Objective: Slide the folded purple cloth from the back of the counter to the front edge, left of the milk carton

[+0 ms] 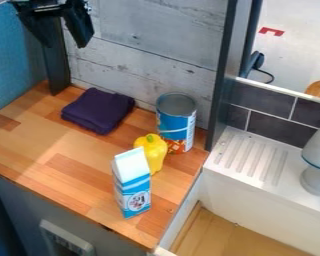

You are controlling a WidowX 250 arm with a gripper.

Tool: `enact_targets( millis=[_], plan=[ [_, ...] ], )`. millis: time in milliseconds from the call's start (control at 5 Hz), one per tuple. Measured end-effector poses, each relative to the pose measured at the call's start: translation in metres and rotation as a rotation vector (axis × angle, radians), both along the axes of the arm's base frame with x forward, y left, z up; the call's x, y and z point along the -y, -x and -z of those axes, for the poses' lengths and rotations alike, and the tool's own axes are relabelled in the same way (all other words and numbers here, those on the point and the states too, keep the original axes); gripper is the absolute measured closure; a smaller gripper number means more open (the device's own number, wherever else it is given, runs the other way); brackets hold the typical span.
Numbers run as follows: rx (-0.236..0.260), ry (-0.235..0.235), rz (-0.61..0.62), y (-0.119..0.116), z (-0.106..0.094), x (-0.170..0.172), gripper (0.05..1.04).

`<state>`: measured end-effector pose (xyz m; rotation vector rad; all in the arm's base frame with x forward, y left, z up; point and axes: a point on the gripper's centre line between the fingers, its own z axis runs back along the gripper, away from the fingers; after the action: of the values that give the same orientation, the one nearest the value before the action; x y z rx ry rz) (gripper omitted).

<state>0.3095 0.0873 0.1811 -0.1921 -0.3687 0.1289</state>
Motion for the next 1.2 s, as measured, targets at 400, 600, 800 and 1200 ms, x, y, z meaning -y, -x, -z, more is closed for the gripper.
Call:
enact_targets(
  millis=[400, 600, 800, 1200],
  plan=[
    [-0.066, -0.009, -0.118, -0.044, 0.058, -0.020, 0.083],
    [-0.067, -0.025, -0.173, -0.085, 0.091, -0.032, 0.083],
    [-0.027, -0.060, -0.214, -0.110, 0.115, -0.047, 0.083],
    [-0.027, -0.165, -0.216, -0.134, 0.155, -0.066, 0.083]
  ],
)
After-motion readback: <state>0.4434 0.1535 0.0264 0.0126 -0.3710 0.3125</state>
